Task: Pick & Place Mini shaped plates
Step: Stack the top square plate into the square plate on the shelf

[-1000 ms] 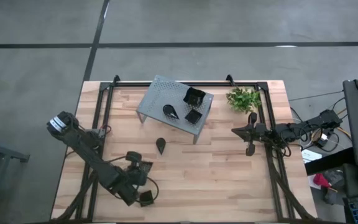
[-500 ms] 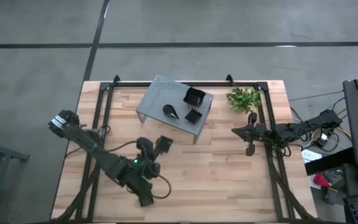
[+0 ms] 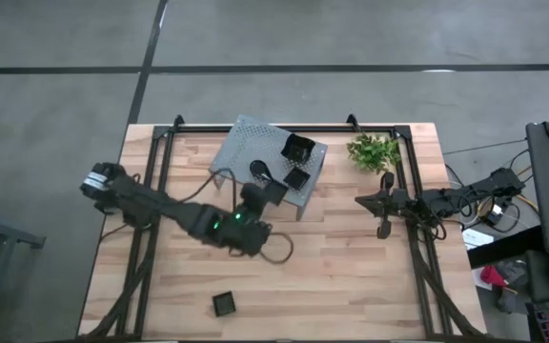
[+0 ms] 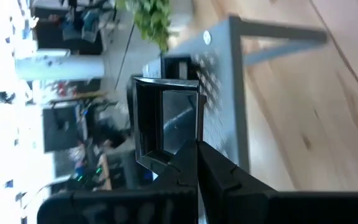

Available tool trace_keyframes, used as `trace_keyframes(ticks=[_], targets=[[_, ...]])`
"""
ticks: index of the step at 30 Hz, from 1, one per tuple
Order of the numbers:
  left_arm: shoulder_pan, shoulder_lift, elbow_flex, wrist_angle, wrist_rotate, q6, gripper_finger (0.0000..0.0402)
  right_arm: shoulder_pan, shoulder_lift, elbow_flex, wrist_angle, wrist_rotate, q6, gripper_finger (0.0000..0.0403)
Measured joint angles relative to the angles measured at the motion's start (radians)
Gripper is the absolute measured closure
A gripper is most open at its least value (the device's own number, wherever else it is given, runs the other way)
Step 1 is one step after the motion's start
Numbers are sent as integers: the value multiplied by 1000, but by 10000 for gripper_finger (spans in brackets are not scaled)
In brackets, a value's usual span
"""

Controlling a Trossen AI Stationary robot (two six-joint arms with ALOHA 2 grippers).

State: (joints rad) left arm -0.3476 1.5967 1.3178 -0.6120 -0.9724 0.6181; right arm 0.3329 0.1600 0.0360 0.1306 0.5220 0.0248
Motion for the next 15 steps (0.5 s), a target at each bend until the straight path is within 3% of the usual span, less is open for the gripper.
trace_keyframes(ticks=[5, 8, 10, 15], targets=[[103, 0, 0, 163, 184, 149, 401, 0, 0, 0, 0, 0, -1, 394], [149, 0, 0, 213, 236, 222, 401, 0, 0, 0, 0, 0, 0, 394], [181, 0, 0, 240, 270, 239, 401, 0, 0, 0, 0, 0, -1, 394], [270, 0, 0, 313, 475, 239, 401, 0, 0, 0, 0, 0, -1, 394]])
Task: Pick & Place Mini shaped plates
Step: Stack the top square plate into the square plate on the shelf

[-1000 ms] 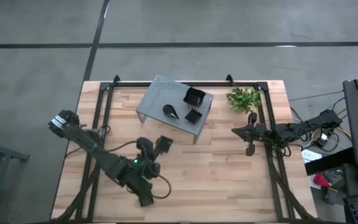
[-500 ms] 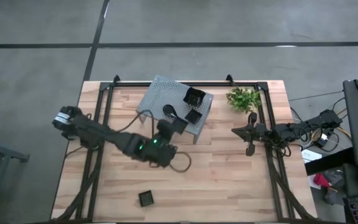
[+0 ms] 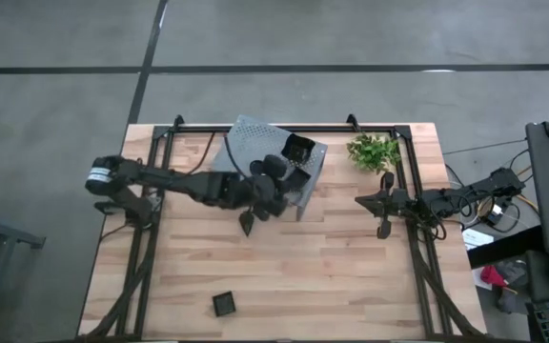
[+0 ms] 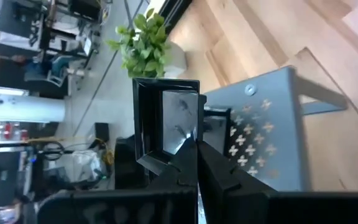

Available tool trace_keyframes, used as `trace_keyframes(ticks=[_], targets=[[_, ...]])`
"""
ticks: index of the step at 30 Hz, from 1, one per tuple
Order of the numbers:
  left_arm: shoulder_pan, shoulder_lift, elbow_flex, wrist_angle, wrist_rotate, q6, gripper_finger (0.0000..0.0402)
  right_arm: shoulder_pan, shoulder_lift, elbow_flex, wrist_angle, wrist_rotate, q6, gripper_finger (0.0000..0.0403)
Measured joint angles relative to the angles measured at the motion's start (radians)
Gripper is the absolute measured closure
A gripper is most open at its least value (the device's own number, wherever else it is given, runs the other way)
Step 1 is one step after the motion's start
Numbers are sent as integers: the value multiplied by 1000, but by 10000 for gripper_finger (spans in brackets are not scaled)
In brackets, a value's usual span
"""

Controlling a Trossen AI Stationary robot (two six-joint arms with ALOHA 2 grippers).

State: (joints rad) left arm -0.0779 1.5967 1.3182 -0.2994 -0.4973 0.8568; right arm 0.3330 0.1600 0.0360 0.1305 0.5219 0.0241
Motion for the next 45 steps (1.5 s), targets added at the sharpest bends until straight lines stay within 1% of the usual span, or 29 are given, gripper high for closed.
trace_keyframes(ticks=[3, 12, 16, 34, 39, 45], targets=[[28, 0, -1, 1, 36, -12, 401, 0, 0, 0, 0, 0, -1, 394], [71, 5, -14, 0, 49, -1, 401, 0, 0, 0, 0, 0, -1, 394], [78, 17, -14, 0, 115, 6, 401, 0, 0, 0, 0, 0, -1, 394], [79, 34, -14, 12, 103, 4, 401, 0, 0, 0, 0, 0, 0, 394], [79, 34, -14, 18, 68, -2, 401, 0, 0, 0, 0, 0, 1, 394], [79, 34, -14, 18, 70, -2, 401, 0, 0, 0, 0, 0, 0, 394]])
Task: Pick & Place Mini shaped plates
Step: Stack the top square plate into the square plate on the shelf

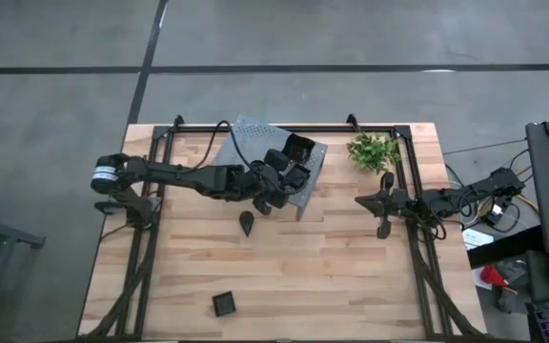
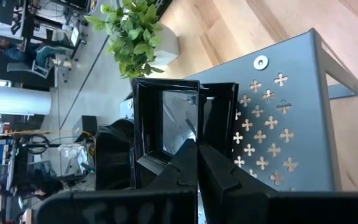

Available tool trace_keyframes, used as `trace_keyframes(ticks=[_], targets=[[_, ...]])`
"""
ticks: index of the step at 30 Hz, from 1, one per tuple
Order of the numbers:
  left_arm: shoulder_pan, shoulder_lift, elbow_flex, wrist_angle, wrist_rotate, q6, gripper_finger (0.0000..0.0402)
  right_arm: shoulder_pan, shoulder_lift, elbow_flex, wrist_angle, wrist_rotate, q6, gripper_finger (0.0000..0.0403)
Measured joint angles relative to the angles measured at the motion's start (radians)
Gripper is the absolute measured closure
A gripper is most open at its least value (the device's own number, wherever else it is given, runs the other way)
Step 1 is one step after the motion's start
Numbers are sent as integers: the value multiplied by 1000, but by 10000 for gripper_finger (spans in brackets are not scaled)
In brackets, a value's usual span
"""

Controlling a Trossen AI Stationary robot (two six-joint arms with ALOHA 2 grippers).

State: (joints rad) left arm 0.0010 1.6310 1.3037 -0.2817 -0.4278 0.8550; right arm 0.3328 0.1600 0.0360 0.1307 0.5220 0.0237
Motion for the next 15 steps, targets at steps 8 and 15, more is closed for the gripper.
trace_keyframes(ticks=[8, 15], targets=[[0, 0, 0, -3, 19, -1, 401, 0, 0, 0, 0, 0, 0, 394], [0, 0, 0, -3, 19, -13, 385, 0, 0, 0, 0, 0, 1, 394]])
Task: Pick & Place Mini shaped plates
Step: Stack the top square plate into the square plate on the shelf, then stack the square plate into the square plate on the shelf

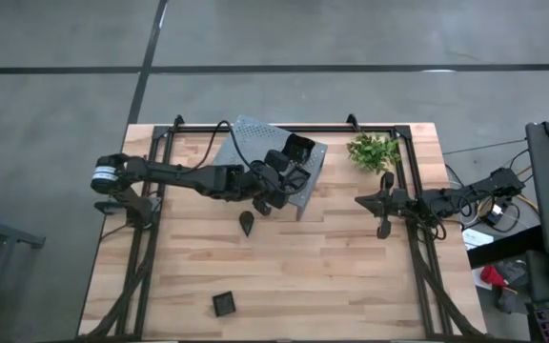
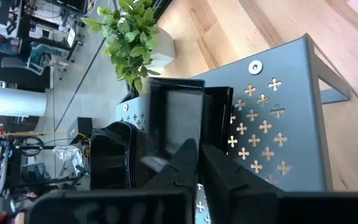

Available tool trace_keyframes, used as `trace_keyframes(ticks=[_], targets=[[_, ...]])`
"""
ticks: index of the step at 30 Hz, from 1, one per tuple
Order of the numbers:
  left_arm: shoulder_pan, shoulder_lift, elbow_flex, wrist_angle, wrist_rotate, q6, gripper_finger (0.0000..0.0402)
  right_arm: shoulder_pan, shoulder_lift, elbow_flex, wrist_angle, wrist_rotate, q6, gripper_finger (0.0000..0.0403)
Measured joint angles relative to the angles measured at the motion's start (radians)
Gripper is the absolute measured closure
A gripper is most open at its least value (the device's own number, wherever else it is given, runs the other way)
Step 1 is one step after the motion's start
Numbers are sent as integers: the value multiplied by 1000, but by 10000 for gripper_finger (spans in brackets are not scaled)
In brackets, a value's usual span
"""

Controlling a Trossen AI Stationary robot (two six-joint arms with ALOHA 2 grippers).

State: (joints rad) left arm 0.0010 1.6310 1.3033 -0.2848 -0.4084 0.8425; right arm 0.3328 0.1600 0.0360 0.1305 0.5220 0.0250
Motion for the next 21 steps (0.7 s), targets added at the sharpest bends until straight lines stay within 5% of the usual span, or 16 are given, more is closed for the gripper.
trace_keyframes(ticks=[10, 21], targets=[[-8, 0, 0, 0, -91, -14, 312, 0, 0, 0, 0, 0, -1, 394], [-150, -35, 0, -54, -159, -267, 311, 0, 0, 0, 0, 0, 0, 394]])
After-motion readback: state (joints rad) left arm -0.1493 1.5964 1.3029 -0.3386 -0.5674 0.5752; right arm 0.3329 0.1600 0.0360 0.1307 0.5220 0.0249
